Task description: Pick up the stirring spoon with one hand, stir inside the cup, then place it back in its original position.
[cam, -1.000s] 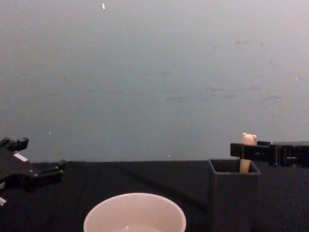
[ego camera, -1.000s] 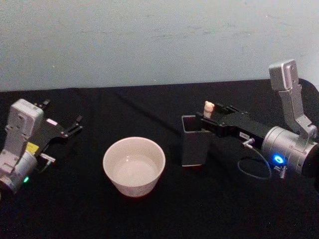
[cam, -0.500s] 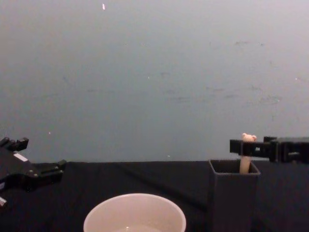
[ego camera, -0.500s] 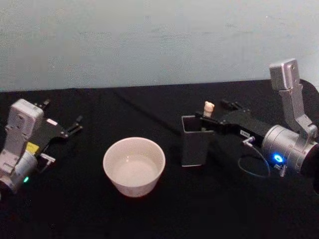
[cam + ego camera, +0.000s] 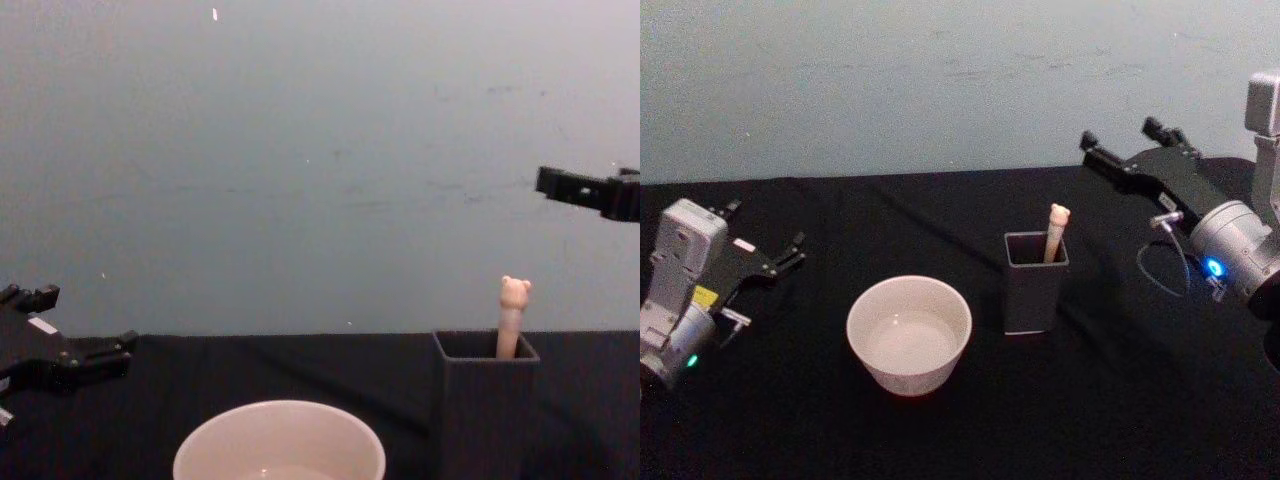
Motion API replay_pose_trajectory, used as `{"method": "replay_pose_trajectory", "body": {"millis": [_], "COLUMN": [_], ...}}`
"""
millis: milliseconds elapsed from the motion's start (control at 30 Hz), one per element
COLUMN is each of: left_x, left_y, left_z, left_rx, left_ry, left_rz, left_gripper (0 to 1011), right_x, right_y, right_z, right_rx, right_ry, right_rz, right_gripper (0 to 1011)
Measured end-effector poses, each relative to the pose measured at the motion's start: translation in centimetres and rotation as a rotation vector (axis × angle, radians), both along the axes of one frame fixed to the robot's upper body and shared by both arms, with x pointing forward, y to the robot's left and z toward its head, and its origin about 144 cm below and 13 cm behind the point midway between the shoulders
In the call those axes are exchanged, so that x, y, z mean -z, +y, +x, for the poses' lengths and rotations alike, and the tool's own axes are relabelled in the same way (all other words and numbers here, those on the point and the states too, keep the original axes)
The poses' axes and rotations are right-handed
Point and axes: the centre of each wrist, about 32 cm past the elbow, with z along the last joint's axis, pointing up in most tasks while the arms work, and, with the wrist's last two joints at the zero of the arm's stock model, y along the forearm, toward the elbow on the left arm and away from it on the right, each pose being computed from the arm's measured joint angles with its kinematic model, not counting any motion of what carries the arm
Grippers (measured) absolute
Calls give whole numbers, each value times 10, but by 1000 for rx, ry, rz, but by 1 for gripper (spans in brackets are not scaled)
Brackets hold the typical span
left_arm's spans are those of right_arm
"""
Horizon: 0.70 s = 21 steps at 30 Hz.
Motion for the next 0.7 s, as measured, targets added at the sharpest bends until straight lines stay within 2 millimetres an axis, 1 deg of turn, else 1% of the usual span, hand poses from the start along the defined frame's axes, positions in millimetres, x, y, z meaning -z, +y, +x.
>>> {"method": "replay_pose_trajectory", "body": {"millis": [67, 167, 300, 400, 433, 700], "left_x": [0, 0, 0, 0, 0, 0], "left_y": [0, 0, 0, 0, 0, 0], "left_z": [0, 0, 0, 0, 0, 0], "left_rx": [0, 0, 0, 0, 0, 0], "left_ry": [0, 0, 0, 0, 0, 0], "left_rz": [0, 0, 0, 0, 0, 0], "left_gripper": [1001, 1001, 1001, 1001, 1001, 1001], "right_x": [3, 14, 35, 46, 52, 74], "right_y": [1, 2, 4, 5, 6, 10], "right_z": [1, 3, 1, -2, -4, -12], "right_rx": [39, 113, 175, 186, 187, 181], "right_ry": [-20, -52, -17, 14, 37, 131], "right_rz": [-11, -53, -104, -125, -138, -180], "right_gripper": [1002, 1002, 1002, 1002, 1002, 1002]}}
